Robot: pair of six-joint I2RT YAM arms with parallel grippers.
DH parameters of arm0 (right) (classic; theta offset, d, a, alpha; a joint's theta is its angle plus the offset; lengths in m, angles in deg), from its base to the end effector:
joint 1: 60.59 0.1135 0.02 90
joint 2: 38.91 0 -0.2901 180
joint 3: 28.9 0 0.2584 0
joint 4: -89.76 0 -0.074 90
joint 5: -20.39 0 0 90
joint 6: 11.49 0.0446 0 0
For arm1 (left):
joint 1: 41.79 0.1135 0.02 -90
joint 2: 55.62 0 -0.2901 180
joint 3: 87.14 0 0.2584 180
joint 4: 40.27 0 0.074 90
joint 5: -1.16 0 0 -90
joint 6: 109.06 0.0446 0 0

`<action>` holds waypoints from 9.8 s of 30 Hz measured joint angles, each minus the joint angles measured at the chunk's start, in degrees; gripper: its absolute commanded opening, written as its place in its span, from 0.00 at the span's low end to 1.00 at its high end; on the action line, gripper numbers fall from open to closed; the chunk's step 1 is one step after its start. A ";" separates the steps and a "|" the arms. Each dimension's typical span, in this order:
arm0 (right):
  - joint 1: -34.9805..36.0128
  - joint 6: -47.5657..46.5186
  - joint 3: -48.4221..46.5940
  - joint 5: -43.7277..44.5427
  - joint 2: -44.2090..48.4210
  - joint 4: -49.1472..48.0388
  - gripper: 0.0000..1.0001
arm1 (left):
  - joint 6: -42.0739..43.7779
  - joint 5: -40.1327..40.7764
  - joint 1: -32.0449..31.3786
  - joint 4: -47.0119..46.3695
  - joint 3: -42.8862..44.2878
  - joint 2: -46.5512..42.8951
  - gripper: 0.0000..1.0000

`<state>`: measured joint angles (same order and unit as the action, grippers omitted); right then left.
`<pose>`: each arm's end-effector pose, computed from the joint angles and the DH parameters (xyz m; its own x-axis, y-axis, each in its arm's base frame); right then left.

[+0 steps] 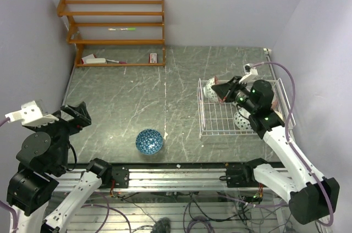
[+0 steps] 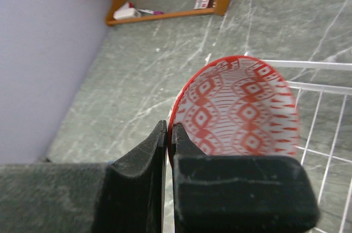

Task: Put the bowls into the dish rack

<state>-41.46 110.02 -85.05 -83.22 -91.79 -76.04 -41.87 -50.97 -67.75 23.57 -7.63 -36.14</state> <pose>0.2026 0.0814 0.3373 -0.4333 0.3874 -0.8138 -0.3640 0.7508 0.5512 -0.0019 0.0314 0.4268 0.0245 -0.3523 -0.9356 -0.2123 0.9127 -0.3492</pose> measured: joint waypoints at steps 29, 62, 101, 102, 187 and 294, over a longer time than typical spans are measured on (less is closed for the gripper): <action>-21.46 32.39 18.45 -27.10 -14.49 -37.13 0.00 | 0.92 -0.17 0.00 -1.81 -0.04 2.62 0.99; -23.91 24.65 11.28 -18.91 -22.23 -25.66 0.22 | 1.40 -0.22 0.00 -4.76 -2.75 4.26 0.99; -25.14 11.02 8.94 -8.52 -18.40 -6.91 0.47 | 1.36 -1.53 0.00 -5.79 -4.13 4.26 0.99; -25.14 10.86 8.92 -8.37 -18.40 -6.62 0.48 | 1.36 -1.53 0.00 -5.99 -4.31 4.26 0.99; 1.07 -8.48 -7.32 26.12 -23.30 18.67 0.42 | 1.40 -1.99 0.00 -7.13 -9.05 2.69 0.99; 59.95 -23.28 -28.09 20.57 -52.59 12.26 0.00 | 0.28 3.32 0.00 5.16 1.33 -2.91 0.99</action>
<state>18.50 86.74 -113.13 -62.65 -144.38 -63.78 -41.59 -47.65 -67.75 28.72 -6.29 -39.04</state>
